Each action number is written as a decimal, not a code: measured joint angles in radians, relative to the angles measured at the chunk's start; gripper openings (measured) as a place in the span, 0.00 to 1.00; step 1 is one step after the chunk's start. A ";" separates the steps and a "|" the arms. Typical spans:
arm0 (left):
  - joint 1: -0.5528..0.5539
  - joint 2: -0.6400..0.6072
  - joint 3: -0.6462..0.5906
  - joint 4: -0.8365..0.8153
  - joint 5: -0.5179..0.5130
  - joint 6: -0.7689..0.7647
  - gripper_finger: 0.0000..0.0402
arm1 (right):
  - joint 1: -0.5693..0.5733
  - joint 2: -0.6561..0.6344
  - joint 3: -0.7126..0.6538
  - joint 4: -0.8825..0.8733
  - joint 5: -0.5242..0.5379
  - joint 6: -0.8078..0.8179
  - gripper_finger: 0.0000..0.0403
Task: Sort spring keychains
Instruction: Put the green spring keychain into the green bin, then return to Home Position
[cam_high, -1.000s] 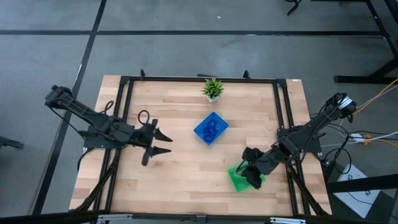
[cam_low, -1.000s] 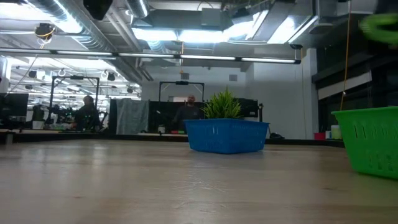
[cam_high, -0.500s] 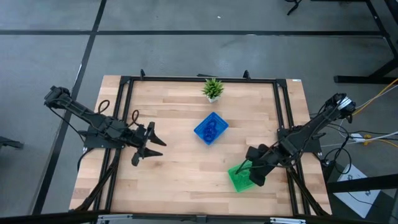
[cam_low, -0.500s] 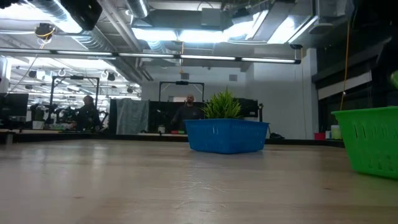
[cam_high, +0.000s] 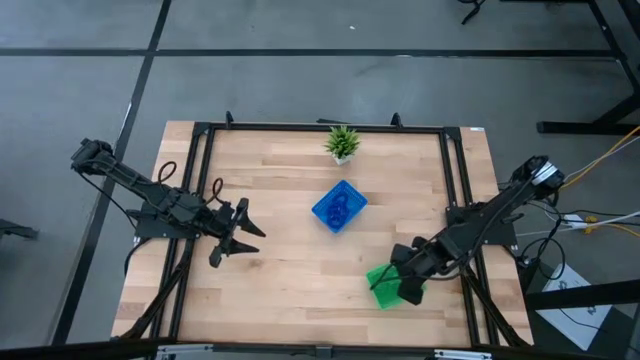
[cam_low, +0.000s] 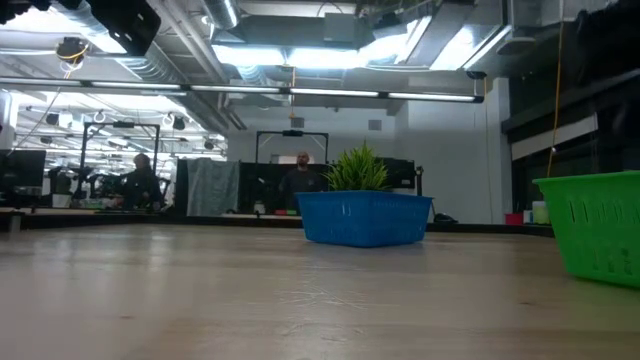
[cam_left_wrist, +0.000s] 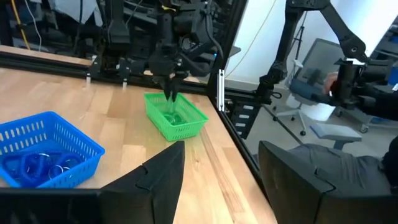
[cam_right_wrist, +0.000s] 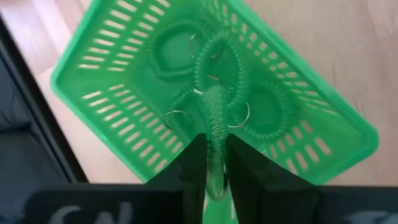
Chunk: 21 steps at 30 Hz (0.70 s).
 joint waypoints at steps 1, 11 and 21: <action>0.000 0.000 0.000 0.001 0.000 0.000 0.49 | 0.000 0.005 0.000 0.000 0.000 0.006 0.15; 0.000 0.000 0.000 0.002 -0.003 -0.030 0.49 | 0.000 0.024 0.000 -0.007 0.000 0.068 0.31; 0.000 0.000 0.000 0.000 -0.001 -0.016 0.49 | 0.003 0.025 0.000 0.036 0.049 0.160 0.34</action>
